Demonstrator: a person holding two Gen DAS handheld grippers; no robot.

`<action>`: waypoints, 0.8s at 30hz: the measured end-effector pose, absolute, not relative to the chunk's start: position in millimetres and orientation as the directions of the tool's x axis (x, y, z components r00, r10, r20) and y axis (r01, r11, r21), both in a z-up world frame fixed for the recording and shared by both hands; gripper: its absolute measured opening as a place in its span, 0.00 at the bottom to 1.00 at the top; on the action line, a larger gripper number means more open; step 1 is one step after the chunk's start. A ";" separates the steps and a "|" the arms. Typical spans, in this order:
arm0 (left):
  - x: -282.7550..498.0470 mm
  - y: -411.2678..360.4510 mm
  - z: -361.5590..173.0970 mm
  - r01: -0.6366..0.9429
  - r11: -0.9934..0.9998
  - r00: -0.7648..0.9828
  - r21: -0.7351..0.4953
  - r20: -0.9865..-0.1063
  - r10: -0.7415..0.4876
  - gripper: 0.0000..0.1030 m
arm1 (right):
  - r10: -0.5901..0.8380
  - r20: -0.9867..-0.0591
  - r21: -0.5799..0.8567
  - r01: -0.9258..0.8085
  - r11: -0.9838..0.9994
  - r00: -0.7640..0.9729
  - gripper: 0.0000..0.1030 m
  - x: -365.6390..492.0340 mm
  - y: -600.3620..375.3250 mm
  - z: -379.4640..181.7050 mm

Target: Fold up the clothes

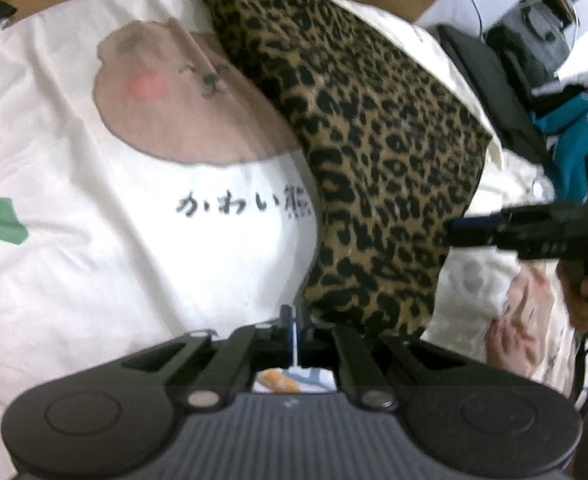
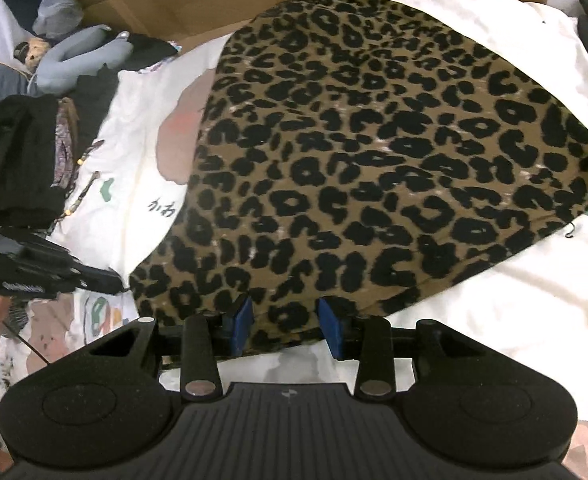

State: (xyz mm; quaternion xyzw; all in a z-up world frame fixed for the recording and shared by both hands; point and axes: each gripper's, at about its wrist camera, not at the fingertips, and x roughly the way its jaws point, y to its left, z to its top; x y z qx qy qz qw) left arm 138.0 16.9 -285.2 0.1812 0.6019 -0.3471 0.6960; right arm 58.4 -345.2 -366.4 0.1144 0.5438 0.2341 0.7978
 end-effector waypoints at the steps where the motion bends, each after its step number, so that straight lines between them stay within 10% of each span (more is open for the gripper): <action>1: 139.6 16.1 -281.8 0.697 0.695 0.037 -0.175 -0.960 -0.279 0.05 | 0.498 -0.814 0.436 -0.253 0.864 0.300 0.43 57.9 -345.0 -366.2; 9: 146.0 -15.8 -303.0 0.703 0.690 0.042 -0.172 -0.958 -0.282 0.43 | 0.507 -0.815 0.431 -0.291 0.854 0.281 0.43 53.2 -333.0 -369.8; 18: 154.8 -3.3 -329.6 0.585 0.749 -0.089 -0.310 -0.943 -0.321 0.41 | 0.543 -0.807 0.419 -0.425 0.803 0.231 0.43 45.5 -288.0 -370.2; 24: 153.3 7.9 -333.8 0.528 0.780 -0.098 -0.337 -0.936 -0.339 0.10 | 0.570 -0.802 0.415 -0.519 0.747 0.180 0.36 36.3 -256.2 -372.0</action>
